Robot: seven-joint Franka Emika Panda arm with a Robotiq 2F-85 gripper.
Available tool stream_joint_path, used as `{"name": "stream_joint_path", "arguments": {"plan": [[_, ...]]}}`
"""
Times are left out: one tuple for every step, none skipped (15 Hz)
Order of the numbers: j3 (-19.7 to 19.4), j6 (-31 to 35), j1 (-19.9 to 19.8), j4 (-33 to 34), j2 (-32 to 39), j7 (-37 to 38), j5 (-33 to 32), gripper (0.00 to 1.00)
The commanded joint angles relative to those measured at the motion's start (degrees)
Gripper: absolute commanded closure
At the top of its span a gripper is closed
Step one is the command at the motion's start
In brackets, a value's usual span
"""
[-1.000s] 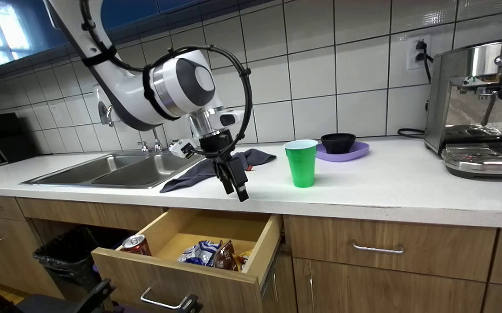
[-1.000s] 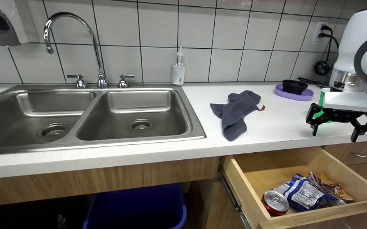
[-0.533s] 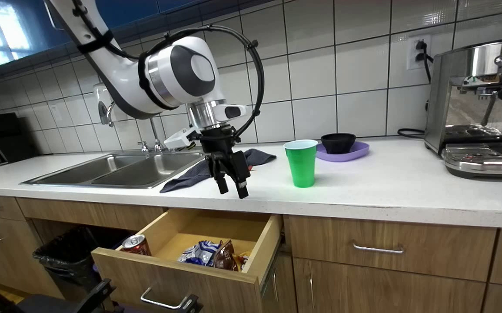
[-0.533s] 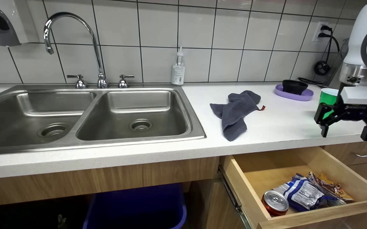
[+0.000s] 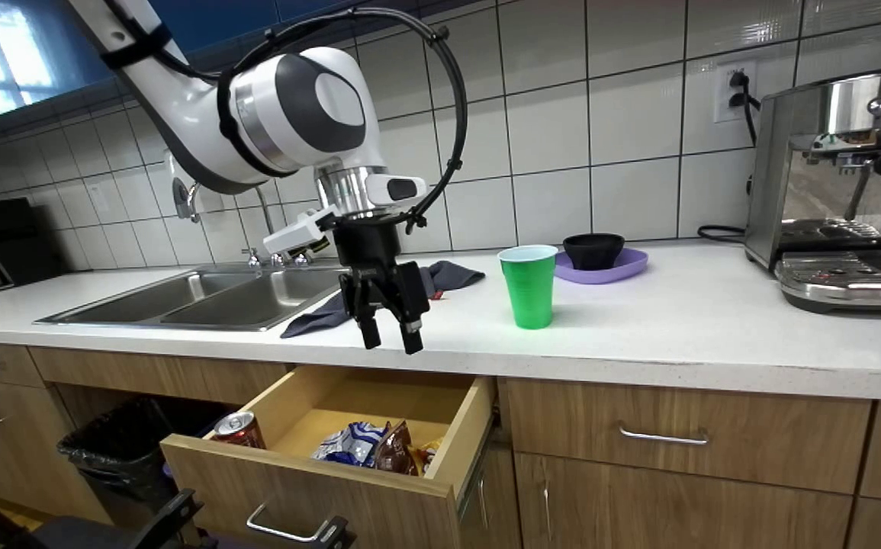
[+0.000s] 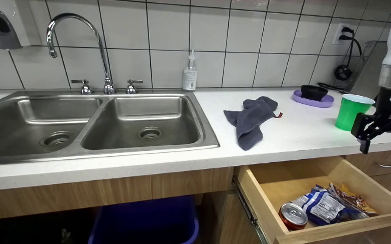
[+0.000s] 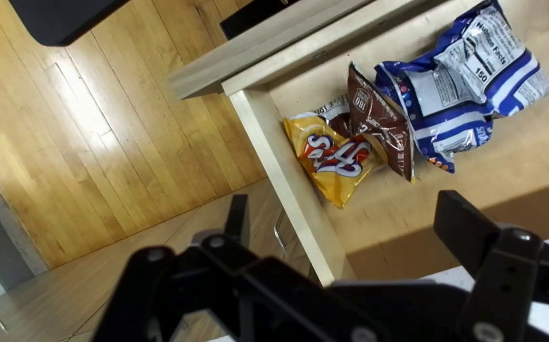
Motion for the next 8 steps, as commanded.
{"name": "stream_joint_path", "arguments": {"plan": [[2.6, -2.1, -1.6, -3.9, -4.6, -0.5, 0.5, 0.0], [3.1, -2.2, -1.6, -4.8, -5.1, -0.3, 0.7, 0.0], [3.5, -2.3, -1.6, -5.6, -5.5, -0.2, 0.7, 0.0], [4.0, -2.5, -1.6, -6.4, -5.9, 0.0, 0.6, 0.0], [4.4, -2.7, -1.5, -7.2, -6.2, 0.1, 0.7, 0.0], [4.8, -3.0, -1.4, -7.8, -6.5, 0.1, 0.8, 0.0], [5.2, -3.2, -1.4, -8.4, -6.6, 0.2, 0.9, 0.0], [5.6, -3.5, -1.4, -8.9, -6.8, 0.1, 1.0, 0.0]]}}
